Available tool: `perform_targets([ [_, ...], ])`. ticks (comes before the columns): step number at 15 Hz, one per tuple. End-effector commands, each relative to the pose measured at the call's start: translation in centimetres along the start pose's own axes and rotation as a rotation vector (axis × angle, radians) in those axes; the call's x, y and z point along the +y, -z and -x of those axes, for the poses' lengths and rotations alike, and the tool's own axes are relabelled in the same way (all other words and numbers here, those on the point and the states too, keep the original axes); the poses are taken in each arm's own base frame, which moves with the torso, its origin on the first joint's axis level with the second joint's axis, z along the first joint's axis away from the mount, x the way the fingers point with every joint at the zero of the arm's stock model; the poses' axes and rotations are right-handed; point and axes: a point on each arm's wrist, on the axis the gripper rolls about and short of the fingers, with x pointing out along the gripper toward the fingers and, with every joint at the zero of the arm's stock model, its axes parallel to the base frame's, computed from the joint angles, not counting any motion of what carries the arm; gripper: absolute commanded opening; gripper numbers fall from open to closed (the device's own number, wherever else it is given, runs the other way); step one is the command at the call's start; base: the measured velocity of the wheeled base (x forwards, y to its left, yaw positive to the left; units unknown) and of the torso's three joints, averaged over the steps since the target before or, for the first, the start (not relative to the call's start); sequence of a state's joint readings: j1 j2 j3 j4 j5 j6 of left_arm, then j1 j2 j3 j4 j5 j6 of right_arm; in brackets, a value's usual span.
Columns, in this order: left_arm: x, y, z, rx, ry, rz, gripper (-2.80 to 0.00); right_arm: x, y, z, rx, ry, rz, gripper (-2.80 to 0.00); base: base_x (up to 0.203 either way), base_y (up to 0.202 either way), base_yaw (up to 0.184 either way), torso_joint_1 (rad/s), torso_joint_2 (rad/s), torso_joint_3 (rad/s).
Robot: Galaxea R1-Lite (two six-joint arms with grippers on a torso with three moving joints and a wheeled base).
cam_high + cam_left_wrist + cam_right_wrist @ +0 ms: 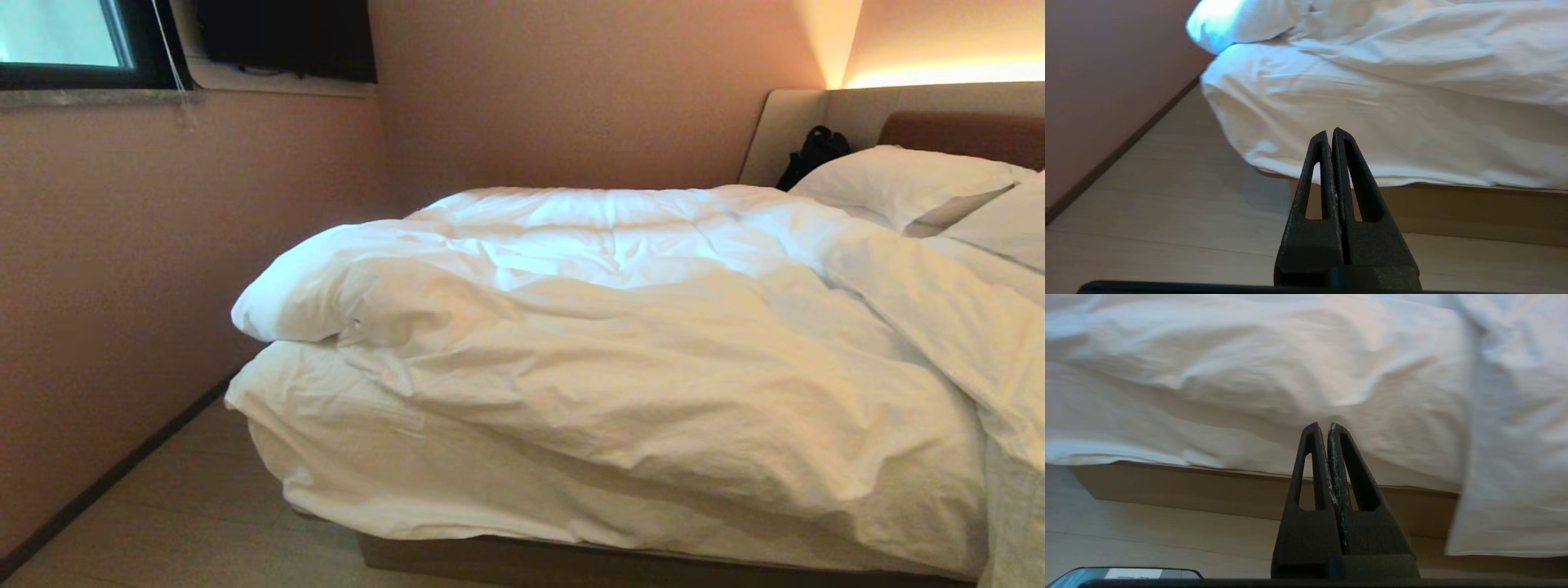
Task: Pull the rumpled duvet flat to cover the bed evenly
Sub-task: Hold the folded corner of the quilt
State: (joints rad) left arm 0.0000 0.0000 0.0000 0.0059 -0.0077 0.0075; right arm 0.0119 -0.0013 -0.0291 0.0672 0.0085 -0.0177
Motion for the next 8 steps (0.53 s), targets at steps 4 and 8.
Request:
perform_targets([
  [4, 0.00, 0.00, 0.00, 0.000, 0.000, 0.000, -2.80, 0.00, 0.00, -0.01, 0.002, -0.001, 0.001, -2.80, 0.000, 0.194, 0.000, 0.003, 0.00, 0.002],
  [8, 0.00, 0.00, 0.00, 0.000, 0.000, 0.000, -2.80, 0.00, 0.00, -0.01, 0.002, -0.001, 0.001, -2.80, 0.000, 0.194, 0.000, 0.004, 0.00, 0.003],
])
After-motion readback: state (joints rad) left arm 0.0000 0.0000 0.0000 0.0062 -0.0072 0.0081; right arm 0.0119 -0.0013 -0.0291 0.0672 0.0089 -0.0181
